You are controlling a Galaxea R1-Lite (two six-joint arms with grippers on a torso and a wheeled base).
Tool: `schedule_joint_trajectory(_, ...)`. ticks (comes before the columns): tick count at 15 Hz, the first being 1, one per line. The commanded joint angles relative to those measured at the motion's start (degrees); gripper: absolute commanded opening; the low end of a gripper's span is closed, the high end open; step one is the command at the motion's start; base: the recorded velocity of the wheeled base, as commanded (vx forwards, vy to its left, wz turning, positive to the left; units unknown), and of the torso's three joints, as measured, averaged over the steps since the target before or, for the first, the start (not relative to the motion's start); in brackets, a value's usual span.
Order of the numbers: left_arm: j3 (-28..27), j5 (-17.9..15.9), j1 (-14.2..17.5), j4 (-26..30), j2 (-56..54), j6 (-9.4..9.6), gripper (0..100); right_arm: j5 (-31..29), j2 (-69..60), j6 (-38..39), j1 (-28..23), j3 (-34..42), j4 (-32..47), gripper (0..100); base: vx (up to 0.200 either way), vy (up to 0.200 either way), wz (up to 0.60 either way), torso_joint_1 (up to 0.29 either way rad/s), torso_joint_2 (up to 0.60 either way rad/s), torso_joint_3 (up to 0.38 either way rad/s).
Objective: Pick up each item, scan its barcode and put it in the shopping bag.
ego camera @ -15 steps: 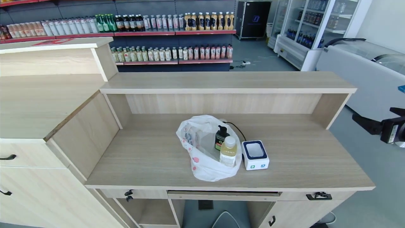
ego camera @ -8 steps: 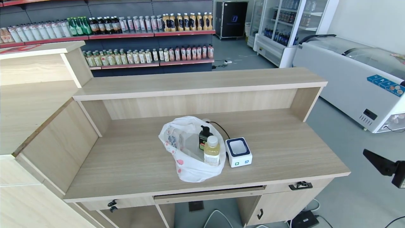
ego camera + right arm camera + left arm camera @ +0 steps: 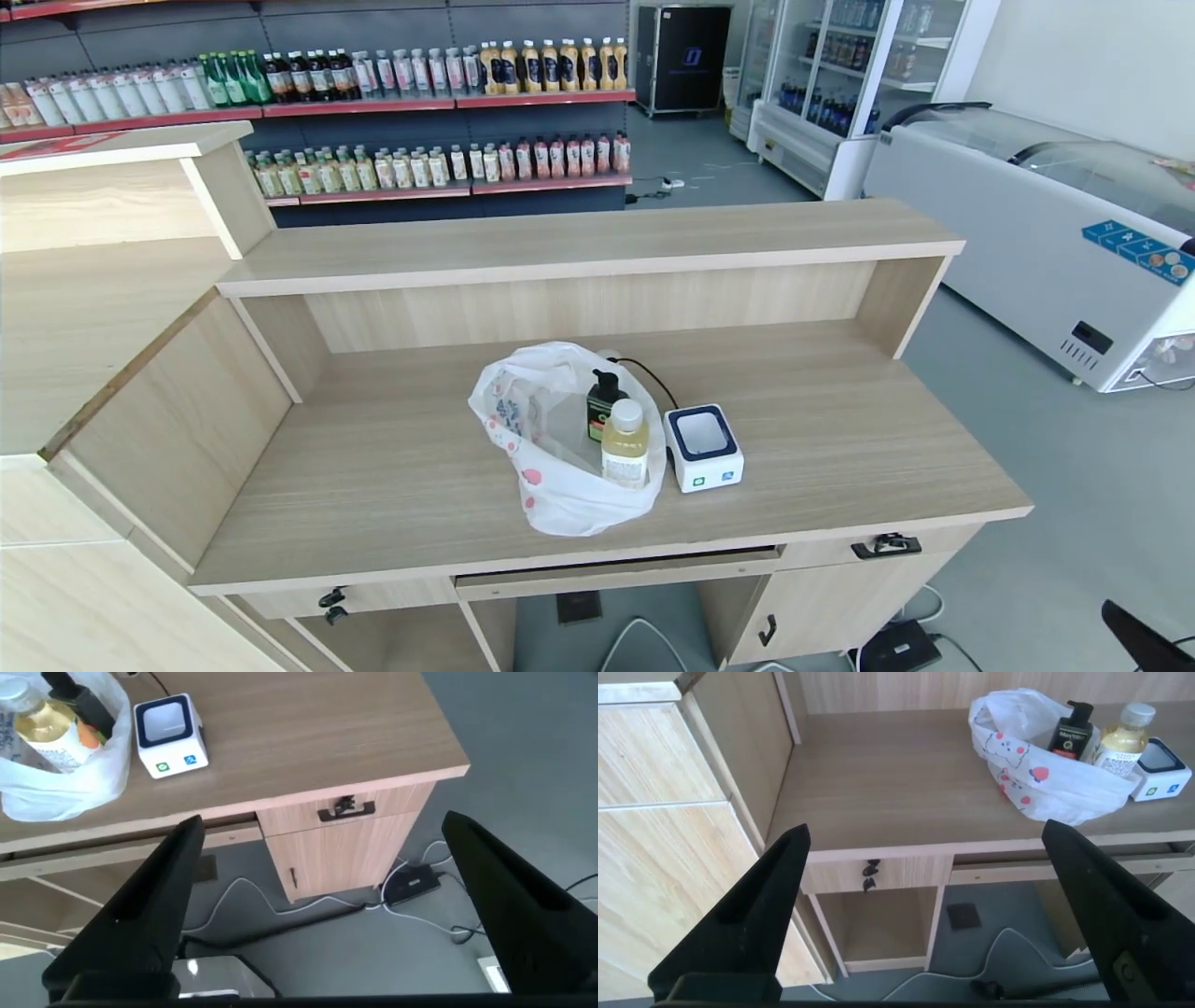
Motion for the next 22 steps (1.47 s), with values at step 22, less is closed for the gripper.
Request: schedule_joint_trajectory(22,0.0,0.0,-0.01,-0.05,-0.02,0.02,100,-6.31,-36.0,3.33,6.82,0.24,23.63,100,0.0,0.0,0.0,0.0,0.0,0.0)
